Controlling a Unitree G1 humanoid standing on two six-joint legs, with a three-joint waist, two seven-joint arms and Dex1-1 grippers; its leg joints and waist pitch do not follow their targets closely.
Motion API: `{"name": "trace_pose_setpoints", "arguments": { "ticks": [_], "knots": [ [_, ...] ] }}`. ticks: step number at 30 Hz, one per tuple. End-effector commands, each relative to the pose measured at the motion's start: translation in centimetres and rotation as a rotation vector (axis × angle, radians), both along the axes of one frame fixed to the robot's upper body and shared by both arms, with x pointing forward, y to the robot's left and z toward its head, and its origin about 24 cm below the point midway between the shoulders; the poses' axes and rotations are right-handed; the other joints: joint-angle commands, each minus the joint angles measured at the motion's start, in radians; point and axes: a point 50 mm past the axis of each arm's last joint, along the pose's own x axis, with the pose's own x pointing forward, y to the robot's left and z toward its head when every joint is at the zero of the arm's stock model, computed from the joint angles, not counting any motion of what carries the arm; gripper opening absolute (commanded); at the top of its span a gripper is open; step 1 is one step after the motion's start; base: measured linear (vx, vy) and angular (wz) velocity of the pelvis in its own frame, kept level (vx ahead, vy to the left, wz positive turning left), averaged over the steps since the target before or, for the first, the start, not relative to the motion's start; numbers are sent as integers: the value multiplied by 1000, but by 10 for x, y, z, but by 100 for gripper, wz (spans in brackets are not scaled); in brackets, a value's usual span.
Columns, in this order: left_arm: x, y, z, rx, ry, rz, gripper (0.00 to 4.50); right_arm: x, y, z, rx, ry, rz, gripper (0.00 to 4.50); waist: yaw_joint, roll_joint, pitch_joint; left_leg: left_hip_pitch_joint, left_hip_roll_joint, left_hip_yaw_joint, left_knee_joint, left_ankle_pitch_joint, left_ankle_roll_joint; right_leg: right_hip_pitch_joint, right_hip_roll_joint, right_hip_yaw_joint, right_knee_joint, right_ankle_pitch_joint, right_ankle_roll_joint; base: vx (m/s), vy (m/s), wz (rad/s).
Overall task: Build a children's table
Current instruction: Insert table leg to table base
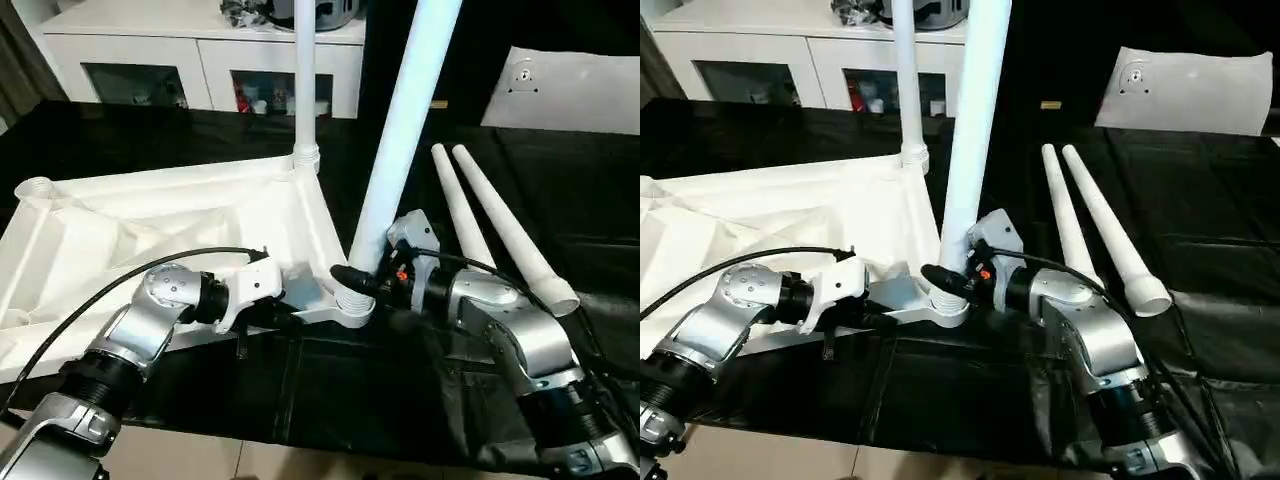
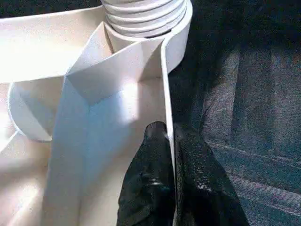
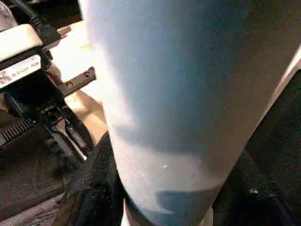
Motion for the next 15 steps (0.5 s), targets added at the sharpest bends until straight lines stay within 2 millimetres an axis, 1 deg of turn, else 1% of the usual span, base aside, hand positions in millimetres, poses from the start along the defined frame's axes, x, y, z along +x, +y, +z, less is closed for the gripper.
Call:
{"name": "trace_pose_setpoints", "arguments": {
  "ticks": [1, 3, 4, 5, 6, 7, 8, 9, 10, 11, 12, 13, 15],
  "knots": [
    [-2, -7, 4, -9, -21, -69, 0, -11, -4, -34, -33, 161, -21, 190, 1, 3, -52, -23, 60, -11, -81, -70, 27, 57, -87, 59, -81, -281, -195, 0, 0, 0],
    [-2, -6, 4, -9, -21, -68, 0, -12, -7, -38, -28, 175, -35, 190, 1, -2, -53, -24, 60, -10, -81, -65, 27, 60, -87, 58, -79, -258, -200, 0, 0, 0],
    [-2, -5, 5, -11, -22, -63, 0, -17, -13, -49, -9, 213, -81, 190, 4, 13, -53, -24, 60, -12, -81, -66, 24, 59, -88, 58, -77, -253, -204, 0, 0, 0],
    [-1, -4, 5, -12, -24, -60, 0, -19, -16, -54, 0, 228, -103, 190, 3, 6, -53, -24, 61, -9, -81, -75, 24, 58, -89, 58, -82, -250, -208, 0, 0, 0],
    [-1, -4, 5, -16, -25, -55, 0, -22, -19, -58, 13, 237, -130, 190, 5, 11, -55, -24, 62, -11, -82, -69, 23, 60, -89, 57, -78, -233, -212, 0, 0, 0],
    [-1, -4, 5, -18, -27, -51, 0, -22, -20, -59, 19, 237, -139, 190, 4, 8, -55, -24, 62, -10, -82, -72, 23, 59, -87, 57, -80, -227, -213, 0, 0, 0],
    [0, -4, 6, -21, -30, -46, 0, -24, -22, -61, 29, 238, -153, 190, 4, 7, -56, -25, 61, -10, -82, -72, 24, 61, -87, 56, -79, -218, -217, 0, 0, 0],
    [1, -4, 6, -25, -35, -37, 0, -27, -24, -64, 48, 239, -181, 190, 5, 15, -55, -24, 61, -11, -83, -74, 21, 61, -87, 56, -78, -218, -218, 0, 0, 0],
    [1, -4, 6, -27, -37, -33, 0, -28, -26, -66, 57, 239, -194, 190, 5, 10, -55, -24, 61, -10, -83, -84, 23, 60, -86, 56, -81, -228, -216, 0, 0, 0],
    [2, -4, 6, -30, -42, -24, 0, -33, -28, -68, 82, 228, -214, 190, 6, 17, -56, -24, 61, -10, -84, -87, 22, 61, -87, 55, -81, -233, -214, 0, 0, 0],
    [3, -4, 6, -30, -44, -22, 0, -37, -28, -68, 107, 217, -220, 190, 8, 15, -55, -22, 62, -10, -84, -97, 23, 59, -88, 56, -84, -249, -209, 0, 0, 0],
    [3, -4, 6, -31, -45, -20, 0, -39, -28, -68, 120, 210, -222, 190, 7, 14, -56, -24, 61, -10, -85, -97, 24, 61, -87, 56, -85, -249, -206, 0, 0, 0],
    [3, -4, 6, -31, -46, -19, 0, -42, -27, -66, 119, 183, -213, 190, 11, 15, -57, -23, 63, -11, -86, -86, 28, 60, -86, 55, -83, -233, -205, 0, 0, 0]
  ]
}}
